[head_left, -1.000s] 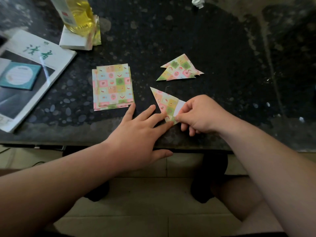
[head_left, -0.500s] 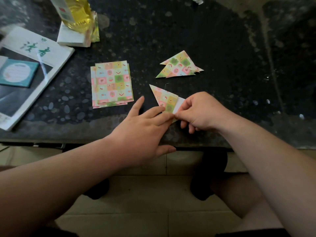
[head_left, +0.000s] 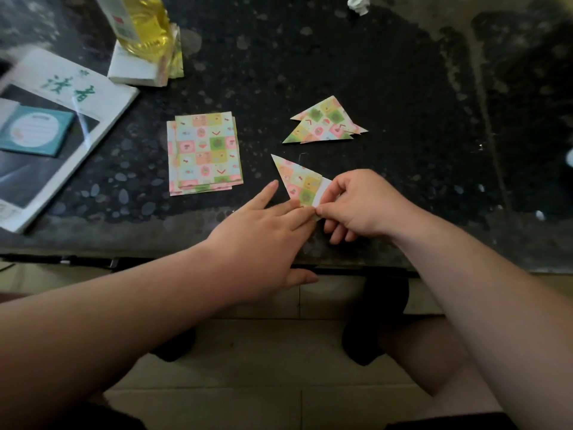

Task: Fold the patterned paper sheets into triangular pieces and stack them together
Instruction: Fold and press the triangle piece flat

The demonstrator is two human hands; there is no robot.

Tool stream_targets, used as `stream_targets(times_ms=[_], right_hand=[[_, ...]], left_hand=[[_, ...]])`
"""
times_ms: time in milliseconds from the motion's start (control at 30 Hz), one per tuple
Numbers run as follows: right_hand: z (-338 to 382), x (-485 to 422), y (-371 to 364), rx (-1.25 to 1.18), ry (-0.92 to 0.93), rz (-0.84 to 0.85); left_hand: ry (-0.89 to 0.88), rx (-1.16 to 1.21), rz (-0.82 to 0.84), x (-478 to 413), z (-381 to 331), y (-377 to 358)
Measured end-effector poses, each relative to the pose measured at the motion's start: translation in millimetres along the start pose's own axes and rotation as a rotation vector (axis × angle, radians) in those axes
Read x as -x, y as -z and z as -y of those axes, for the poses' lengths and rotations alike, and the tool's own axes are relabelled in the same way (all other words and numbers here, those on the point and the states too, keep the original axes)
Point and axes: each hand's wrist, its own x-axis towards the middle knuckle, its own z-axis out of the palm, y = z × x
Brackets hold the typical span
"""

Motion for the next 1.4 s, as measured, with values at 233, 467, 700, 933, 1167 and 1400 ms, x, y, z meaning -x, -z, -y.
stream_targets(times_ms=[233,467,700,933,1167,1400], right_hand=[[-4,-3,7,0.049,0.003,0.034],[-7,-5,11,0.069,-0.054,0.060],[-26,-8,59,0.054,-0.149,-0.075],[-3,3,24,0.222,0.150,-0.252],[3,2,11,0.431,0.087,-0.251],[9,1,12,0.373,-0.020,-0.200]], left_hand=[[0.020,0.002,0.014,-1,-1,-1],[0.022,-0.022,0.021,-2,-5,2],[0.014,0.012,0.022,-1,-5,2],[0.030,0.174,-0.085,3,-2,-5],[0.294,0.458,-0.350,6,11,2],[0.392,0.479,-0.289,-9,30,6]])
